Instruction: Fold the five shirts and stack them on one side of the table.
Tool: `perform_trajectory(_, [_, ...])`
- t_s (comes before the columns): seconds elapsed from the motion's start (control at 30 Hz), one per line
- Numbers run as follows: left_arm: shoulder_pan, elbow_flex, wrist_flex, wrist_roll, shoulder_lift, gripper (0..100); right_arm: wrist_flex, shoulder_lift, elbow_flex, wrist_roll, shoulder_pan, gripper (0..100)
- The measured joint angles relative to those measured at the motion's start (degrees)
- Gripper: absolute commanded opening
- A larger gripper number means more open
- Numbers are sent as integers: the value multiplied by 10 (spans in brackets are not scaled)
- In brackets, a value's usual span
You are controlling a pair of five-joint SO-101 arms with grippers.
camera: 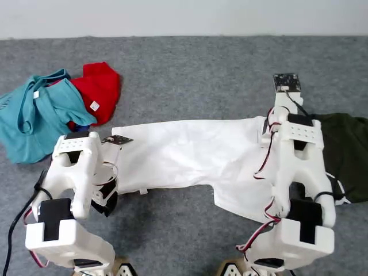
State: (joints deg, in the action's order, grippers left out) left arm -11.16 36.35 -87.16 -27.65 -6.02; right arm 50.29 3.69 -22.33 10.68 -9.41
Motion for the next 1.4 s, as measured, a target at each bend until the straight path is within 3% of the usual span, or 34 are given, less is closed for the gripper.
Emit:
perform_trajectory(0.2, [0,0,0,0,0,79,-19,0,-4,0,2,22])
perform_trajectory(0.4, [0,0,0,0,0,79,-18,0,-4,0,2,181])
perform_trajectory(0.5, [0,0,0,0,0,79,4,0,-4,23,2,175])
perform_trajectory(0.67, [0,0,0,0,0,79,82,-23,5,39,-5,154])
perform_trajectory(0.9, [0,0,0,0,0,79,279,-164,31,89,-22,151])
perform_trajectory(1.13, [0,0,0,0,0,79,271,-258,-152,149,-27,151])
perform_trajectory(1.4, [0,0,0,0,0,79,207,-260,-304,204,-107,150])
